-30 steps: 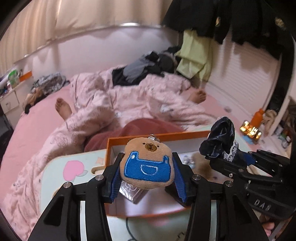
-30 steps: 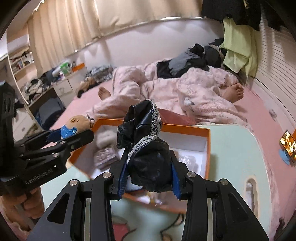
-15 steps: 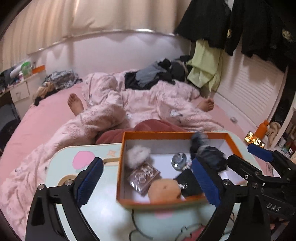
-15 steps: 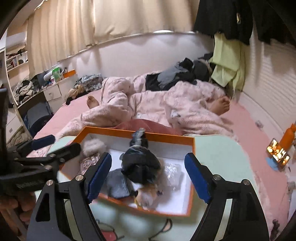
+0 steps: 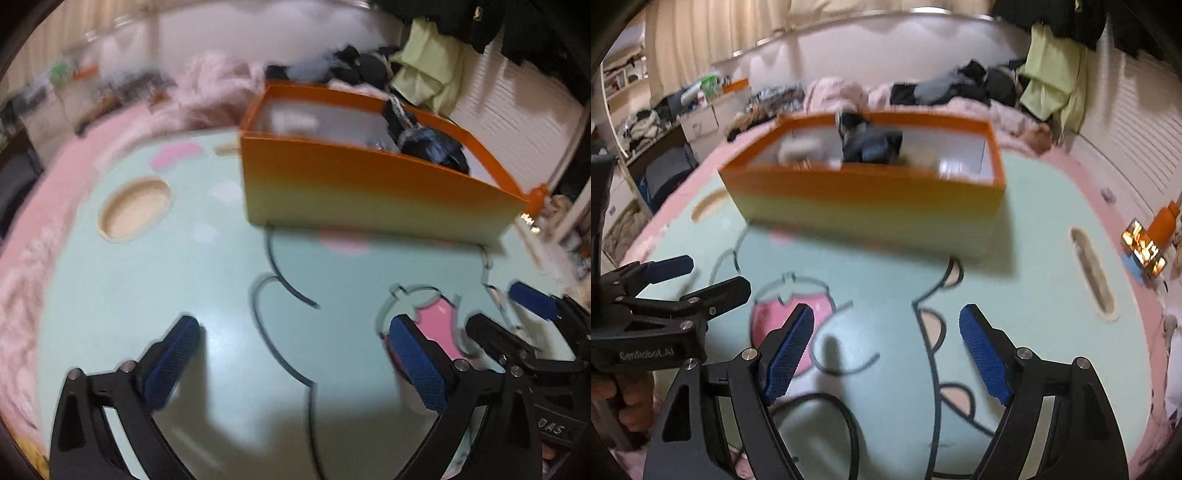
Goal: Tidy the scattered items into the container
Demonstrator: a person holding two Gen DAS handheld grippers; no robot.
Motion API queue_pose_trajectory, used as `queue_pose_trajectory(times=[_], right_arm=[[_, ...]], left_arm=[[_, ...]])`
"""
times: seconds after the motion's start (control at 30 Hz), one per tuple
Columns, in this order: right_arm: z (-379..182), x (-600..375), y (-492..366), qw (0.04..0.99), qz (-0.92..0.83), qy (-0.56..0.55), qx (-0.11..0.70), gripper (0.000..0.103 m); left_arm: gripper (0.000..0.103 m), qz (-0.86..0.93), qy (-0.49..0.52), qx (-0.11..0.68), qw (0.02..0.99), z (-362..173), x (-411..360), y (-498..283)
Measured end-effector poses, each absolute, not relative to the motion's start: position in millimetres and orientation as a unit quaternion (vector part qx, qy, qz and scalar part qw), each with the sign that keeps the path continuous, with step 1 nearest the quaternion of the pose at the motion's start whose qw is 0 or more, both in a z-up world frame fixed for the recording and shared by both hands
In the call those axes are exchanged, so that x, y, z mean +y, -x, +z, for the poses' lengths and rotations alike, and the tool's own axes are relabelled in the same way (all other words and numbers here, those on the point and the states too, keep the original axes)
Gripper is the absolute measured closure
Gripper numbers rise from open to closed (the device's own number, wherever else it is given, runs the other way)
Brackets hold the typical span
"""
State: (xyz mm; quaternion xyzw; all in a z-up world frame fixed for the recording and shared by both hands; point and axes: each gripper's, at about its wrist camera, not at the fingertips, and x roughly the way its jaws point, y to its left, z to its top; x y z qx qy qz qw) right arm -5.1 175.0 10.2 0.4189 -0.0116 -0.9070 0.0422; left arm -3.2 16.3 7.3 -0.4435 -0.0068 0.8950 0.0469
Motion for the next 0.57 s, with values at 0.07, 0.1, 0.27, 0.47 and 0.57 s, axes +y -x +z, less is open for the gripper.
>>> queue_pose_trajectory(times=[0.07, 0.1, 0.27, 0.47, 0.57], right_arm=[[5.8, 174.4, 5.6, 0.036, -0.906, -0.421, -0.007, 0.021], [4.8, 173.5, 4.4, 0.034, -0.905, -0.423, -0.005, 0.020], [-2.6, 167.8, 3.9, 0.028, -0.906, -0.422, 0.024, 0.000], [-1.9, 168.4, 3.0, 0.032, -0.907, -0.418, 0.026, 0.000], [-1.5, 168.6, 2.9, 0.032, -0.908, -0.418, 0.026, 0.000]], left_arm=[[0.000, 0.895, 0.444, 0.013, 0.038, 1.9, 19.0, 3.9], [0.000, 0.897, 0.439, 0.021, 0.039, -0.2, 20.9, 2.8], [0.000, 0.904, 0.424, 0.020, 0.046, -3.4, 18.5, -2.5], [0.000, 0.905, 0.422, 0.021, 0.050, -1.1, 20.1, -1.0], [0.000, 0.906, 0.421, 0.021, 0.052, -0.5, 19.4, 0.9]])
